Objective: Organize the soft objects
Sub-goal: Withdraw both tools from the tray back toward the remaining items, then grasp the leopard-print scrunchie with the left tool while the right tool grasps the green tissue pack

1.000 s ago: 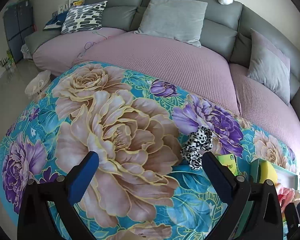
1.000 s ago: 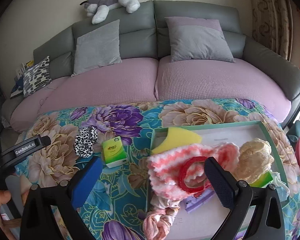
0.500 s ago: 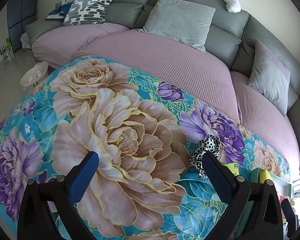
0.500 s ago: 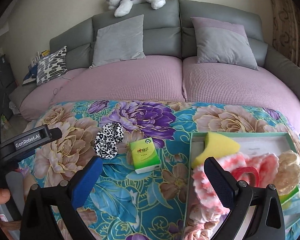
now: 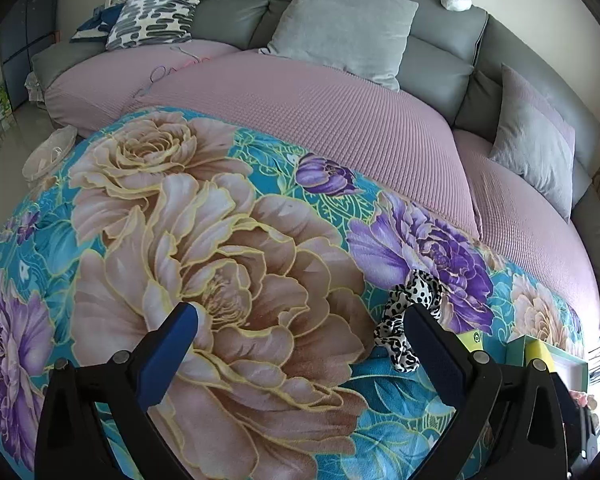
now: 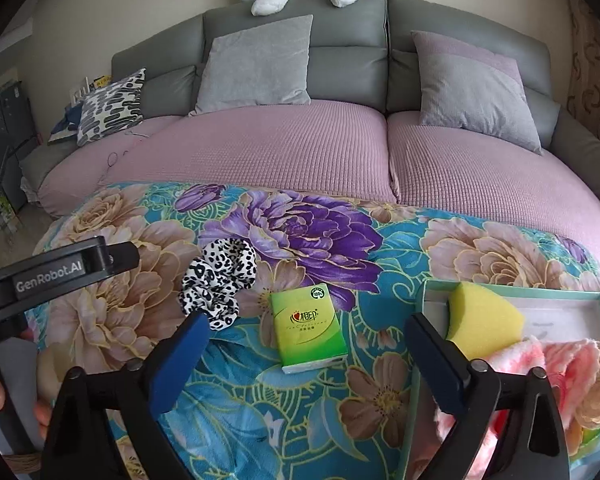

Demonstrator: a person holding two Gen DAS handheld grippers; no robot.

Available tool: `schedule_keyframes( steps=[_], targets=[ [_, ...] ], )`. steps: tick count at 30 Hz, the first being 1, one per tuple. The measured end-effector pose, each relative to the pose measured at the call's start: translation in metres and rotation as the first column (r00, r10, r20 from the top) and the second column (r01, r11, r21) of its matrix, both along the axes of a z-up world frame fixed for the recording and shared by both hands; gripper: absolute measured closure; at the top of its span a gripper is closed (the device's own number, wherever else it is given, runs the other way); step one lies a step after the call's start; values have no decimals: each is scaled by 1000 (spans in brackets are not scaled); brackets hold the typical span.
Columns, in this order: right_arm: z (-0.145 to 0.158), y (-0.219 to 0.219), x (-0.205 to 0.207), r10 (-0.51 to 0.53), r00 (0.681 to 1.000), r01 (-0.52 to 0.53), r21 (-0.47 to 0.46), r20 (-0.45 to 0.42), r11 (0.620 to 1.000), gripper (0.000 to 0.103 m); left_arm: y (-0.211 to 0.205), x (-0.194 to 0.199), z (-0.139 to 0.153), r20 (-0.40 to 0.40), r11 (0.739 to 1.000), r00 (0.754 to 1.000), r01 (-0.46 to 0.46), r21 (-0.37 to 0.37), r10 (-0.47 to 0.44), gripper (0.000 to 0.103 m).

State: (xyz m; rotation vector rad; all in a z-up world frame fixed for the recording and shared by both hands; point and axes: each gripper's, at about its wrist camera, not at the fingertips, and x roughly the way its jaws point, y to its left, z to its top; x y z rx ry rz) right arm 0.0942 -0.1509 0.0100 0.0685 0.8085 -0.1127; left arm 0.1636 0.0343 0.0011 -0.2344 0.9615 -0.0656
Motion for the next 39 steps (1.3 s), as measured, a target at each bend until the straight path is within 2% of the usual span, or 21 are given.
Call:
schedule_keyframes(
  steps=[3,10,15,17,19,21,23,25,27,29,33,39],
  targets=[
    [-12,-4,8,-3,999,3,20,-36,1000,16,-3,5,-6,-20,1000,1000,5,-23,-5,1],
    [-33,-9,20,0,996,6,65,-86,998,22,-18,9,-18,-37,993,998,38,-115,-43,1],
    [-43,-7,25,7,994,0,66,-114,998,27,-34,10,-25,-42,990,995,83,-116,-89,2],
    [-45,-7,27,5,993,3,65,-118,998,27,-39,11,-31,-51,988,993,96,-122,-103,15],
    [-48,-9,29,1,992,7,70,-123,998,31,-43,13,-35,-57,985,991,110,-132,-118,22],
    [-50,-10,31,-5,991,14,72,-131,997,33,-46,14,-39,-68,983,989,120,-137,-130,23],
    [-54,-11,32,-5,990,17,81,-138,997,36,-49,15,-43,-77,981,987,129,-142,-141,37],
    [-56,-12,33,-7,990,19,85,-141,996,42,-50,17,-47,-85,978,985,134,-159,-149,46],
    [-57,-13,34,-6,990,19,88,-141,996,44,-50,18,-49,-95,976,984,136,-168,-154,54],
    [-57,-14,34,-7,990,20,94,-139,995,47,-51,19,-51,-106,975,982,140,-172,-159,76],
    [-57,-17,33,-7,991,22,113,-131,993,48,-51,19,-54,-114,967,979,141,-212,-168,87],
    [-49,-15,27,-5,994,17,115,-108,993,49,-49,17,-48,-95,966,981,146,-212,-169,89]
  ],
)
